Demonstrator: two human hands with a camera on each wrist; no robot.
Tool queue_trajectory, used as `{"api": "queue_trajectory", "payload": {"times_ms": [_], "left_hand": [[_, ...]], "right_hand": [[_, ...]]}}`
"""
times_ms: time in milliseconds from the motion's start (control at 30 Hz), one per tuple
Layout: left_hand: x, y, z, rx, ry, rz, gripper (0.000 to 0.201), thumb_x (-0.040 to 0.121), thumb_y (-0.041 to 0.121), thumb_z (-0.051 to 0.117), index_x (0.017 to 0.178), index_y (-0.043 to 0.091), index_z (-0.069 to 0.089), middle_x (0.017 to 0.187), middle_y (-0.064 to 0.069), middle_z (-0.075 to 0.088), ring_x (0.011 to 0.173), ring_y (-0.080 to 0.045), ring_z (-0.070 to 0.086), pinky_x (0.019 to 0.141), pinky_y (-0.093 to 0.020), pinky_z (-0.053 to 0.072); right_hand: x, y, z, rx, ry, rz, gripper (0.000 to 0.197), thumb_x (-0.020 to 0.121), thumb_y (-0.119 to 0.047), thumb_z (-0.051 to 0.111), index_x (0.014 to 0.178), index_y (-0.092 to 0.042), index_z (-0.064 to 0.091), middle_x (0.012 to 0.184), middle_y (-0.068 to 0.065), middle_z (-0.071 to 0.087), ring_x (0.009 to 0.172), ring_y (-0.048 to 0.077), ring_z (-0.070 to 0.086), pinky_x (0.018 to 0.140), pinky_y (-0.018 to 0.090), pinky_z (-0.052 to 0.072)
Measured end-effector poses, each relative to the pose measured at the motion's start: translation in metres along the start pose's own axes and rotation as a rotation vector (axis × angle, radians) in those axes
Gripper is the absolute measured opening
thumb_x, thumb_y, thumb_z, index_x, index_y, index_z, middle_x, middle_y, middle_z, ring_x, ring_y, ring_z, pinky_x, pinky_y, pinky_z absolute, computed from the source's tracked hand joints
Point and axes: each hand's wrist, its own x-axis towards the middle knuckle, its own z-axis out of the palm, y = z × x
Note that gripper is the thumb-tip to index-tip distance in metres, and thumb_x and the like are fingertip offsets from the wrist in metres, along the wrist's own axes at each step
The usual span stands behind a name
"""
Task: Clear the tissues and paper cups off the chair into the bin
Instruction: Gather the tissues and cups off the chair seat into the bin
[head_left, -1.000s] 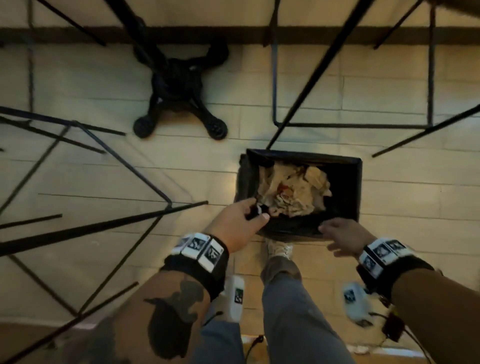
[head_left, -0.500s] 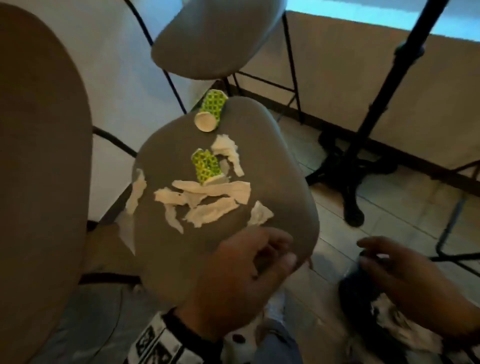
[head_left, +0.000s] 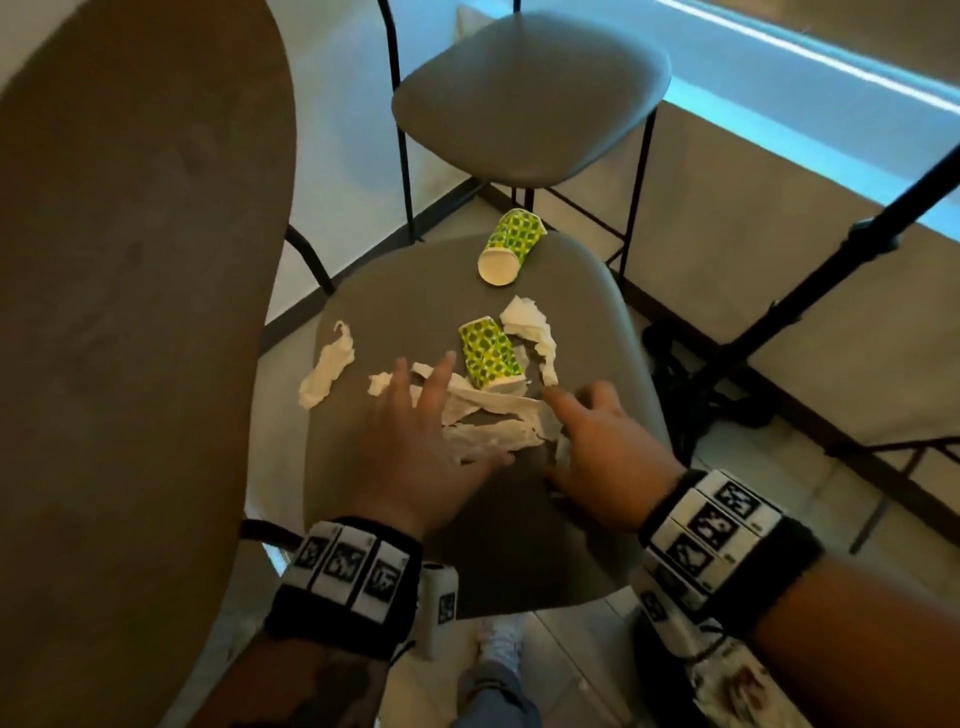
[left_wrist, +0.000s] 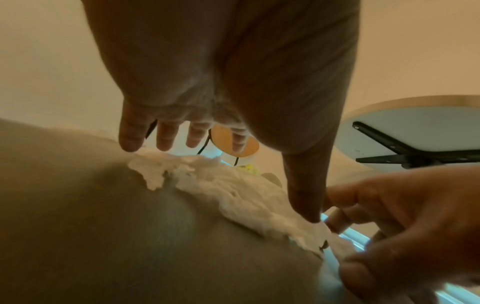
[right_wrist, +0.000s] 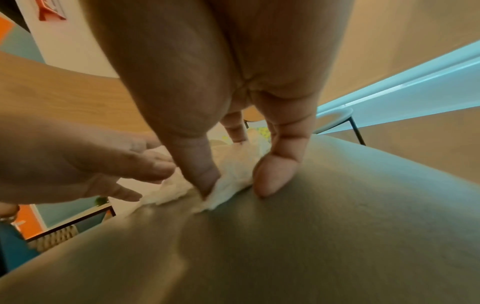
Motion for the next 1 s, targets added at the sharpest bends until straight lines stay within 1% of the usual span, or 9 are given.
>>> {"api": "queue_trajectory", "payload": {"times_ms": [67, 133, 233, 333, 467, 633, 767, 900, 1000], "left_hand": [[0.006, 0.003, 0.005, 0.048, -0.057, -0.013, 0.109, 0.067, 0.077, 0.071, 0.154, 0.049, 0.011, 0.167, -0.003, 0.013, 0.152, -0.031, 0.018, 0.117, -0.05, 0.03], [0.008, 0.005, 0.007, 0.112, -0.062, -0.016, 0.086, 0.073, 0.073, 0.068, 0.147, 0.045, 0.033, 0.158, -0.004, 0.03, 0.143, -0.028, 0.03, 0.11, -0.046, 0.038], [0.008, 0.005, 0.007, 0.048, 0.012, 0.005, 0.038, 0.09, 0.05, 0.065, 0.124, 0.035, 0.06, 0.13, 0.0, 0.05, 0.119, -0.021, 0.044, 0.096, -0.036, 0.047], [0.007, 0.003, 0.006, -0.033, 0.035, 0.011, 0.018, 0.095, 0.03, 0.064, 0.112, 0.024, 0.068, 0.111, 0.0, 0.057, 0.105, -0.019, 0.054, 0.088, -0.034, 0.054], [-0.001, -0.002, 0.001, -0.122, 0.049, 0.007, 0.014, 0.096, 0.019, 0.066, 0.109, 0.02, 0.067, 0.116, 0.002, 0.059, 0.105, -0.011, 0.054, 0.087, -0.02, 0.046], [-0.018, -0.004, -0.007, -0.146, -0.018, 0.05, 0.008, 0.096, 0.021, 0.065, 0.103, 0.026, 0.064, 0.105, 0.01, 0.053, 0.09, -0.002, 0.049, 0.065, -0.007, 0.036], [-0.034, -0.006, -0.01, -0.168, -0.008, 0.104, 0.019, 0.095, 0.023, 0.065, 0.086, 0.033, 0.052, 0.093, 0.013, 0.05, 0.078, 0.0, 0.047, 0.059, -0.011, 0.033], [-0.047, -0.006, -0.011, -0.194, 0.003, 0.147, 0.019, 0.096, 0.028, 0.066, 0.086, 0.034, 0.05, 0.091, 0.016, 0.047, 0.079, 0.003, 0.048, 0.06, -0.01, 0.037], [-0.053, -0.001, -0.014, -0.249, 0.024, 0.193, 0.019, 0.093, 0.026, 0.07, 0.083, 0.03, 0.055, 0.088, 0.018, 0.048, 0.08, 0.005, 0.051, 0.07, -0.003, 0.042]], "right_hand": [[0.004, 0.003, -0.004, 0.011, 0.006, -0.034, 0.04, 0.094, -0.029, 0.061, 0.133, -0.031, 0.051, 0.126, -0.001, 0.047, 0.093, 0.008, 0.052, 0.065, 0.014, 0.04], [0.006, 0.008, -0.009, 0.038, -0.022, -0.071, 0.015, 0.097, -0.025, 0.054, 0.108, -0.029, 0.063, 0.106, -0.006, 0.055, 0.094, 0.01, 0.054, 0.079, 0.024, 0.048], [0.01, 0.016, -0.021, 0.114, 0.047, -0.06, 0.01, 0.097, -0.022, 0.056, 0.093, -0.026, 0.065, 0.092, -0.008, 0.06, 0.086, 0.005, 0.058, 0.086, 0.028, 0.053], [0.024, 0.014, -0.039, 0.211, 0.228, -0.035, 0.005, 0.094, -0.023, 0.061, 0.098, -0.022, 0.064, 0.096, -0.006, 0.061, 0.087, 0.007, 0.06, 0.08, 0.021, 0.05], [0.06, 0.0, -0.054, 0.25, 0.28, -0.018, 0.041, 0.089, -0.036, 0.064, 0.128, -0.028, 0.053, 0.122, 0.001, 0.053, 0.103, 0.016, 0.055, 0.08, 0.027, 0.045], [0.101, -0.021, -0.045, 0.179, 0.063, 0.022, 0.069, 0.092, -0.044, 0.055, 0.151, -0.048, 0.021, 0.15, 0.006, 0.029, 0.112, 0.024, 0.055, 0.089, 0.034, 0.052], [0.122, -0.014, -0.038, 0.017, 0.068, -0.042, 0.057, 0.093, -0.029, 0.06, 0.146, -0.036, 0.041, 0.145, 0.005, 0.034, 0.117, 0.026, 0.053, 0.098, 0.034, 0.048], [0.121, -0.004, -0.043, -0.043, 0.099, -0.081, 0.033, 0.091, -0.012, 0.063, 0.123, -0.018, 0.066, 0.124, 0.007, 0.054, 0.109, 0.025, 0.058, 0.086, 0.027, 0.044], [0.103, 0.012, -0.049, 0.126, 0.145, -0.018, 0.014, 0.093, -0.019, 0.063, 0.105, -0.02, 0.07, 0.104, -0.002, 0.066, 0.098, 0.017, 0.063, 0.077, 0.025, 0.044]]}}
